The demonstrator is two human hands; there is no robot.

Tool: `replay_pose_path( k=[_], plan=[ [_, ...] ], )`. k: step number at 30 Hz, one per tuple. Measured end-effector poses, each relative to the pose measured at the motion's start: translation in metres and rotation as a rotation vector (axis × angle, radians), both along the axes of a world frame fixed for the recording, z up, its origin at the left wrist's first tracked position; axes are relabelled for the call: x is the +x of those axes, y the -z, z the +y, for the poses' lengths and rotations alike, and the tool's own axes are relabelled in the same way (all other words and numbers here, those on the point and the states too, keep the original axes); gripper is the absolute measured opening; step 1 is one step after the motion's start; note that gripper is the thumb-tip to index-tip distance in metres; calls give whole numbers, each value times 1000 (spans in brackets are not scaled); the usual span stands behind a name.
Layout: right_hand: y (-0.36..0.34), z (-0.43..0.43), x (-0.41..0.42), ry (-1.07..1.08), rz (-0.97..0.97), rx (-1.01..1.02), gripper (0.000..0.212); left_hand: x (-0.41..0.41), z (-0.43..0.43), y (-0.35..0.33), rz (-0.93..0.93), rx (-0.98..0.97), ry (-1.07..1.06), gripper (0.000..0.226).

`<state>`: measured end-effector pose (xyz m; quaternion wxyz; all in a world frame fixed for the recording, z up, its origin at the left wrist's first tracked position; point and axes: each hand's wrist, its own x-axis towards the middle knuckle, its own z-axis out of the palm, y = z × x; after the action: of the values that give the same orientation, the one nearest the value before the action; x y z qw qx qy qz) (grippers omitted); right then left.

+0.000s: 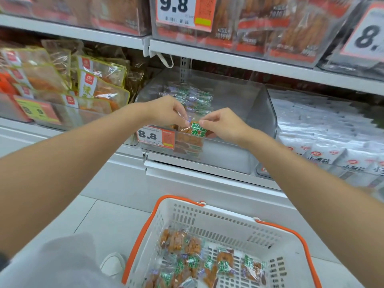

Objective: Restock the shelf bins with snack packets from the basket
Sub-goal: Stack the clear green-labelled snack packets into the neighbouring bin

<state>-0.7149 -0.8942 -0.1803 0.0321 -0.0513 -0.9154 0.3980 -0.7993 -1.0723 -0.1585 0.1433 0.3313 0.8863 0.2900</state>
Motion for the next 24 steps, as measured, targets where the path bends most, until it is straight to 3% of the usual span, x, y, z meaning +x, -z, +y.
replay_pose_path(
  k=[3,8,13,16,20,24],
  plan=[
    [4,-1,0,-3,-50,16,30,-5,3,5,22,-87,27,11],
    [5,-4,1,2,-175,-57,21,-4,10,8,14,-180,51,22],
    [6,-4,-8,60,-247,-33,24,-1,9,11,-77,-40,1,24],
    [4,-6,-12,62,-282,15,16,0,3,19,-15,-5,0,20],
    [2,-17,-22,70,-306,108,25,-7,-2,27,234,-154,-61,42],
    [-5,-20,-21,59,-354,69,21,-8,-1,27,237,-229,-55,48]
  ],
)
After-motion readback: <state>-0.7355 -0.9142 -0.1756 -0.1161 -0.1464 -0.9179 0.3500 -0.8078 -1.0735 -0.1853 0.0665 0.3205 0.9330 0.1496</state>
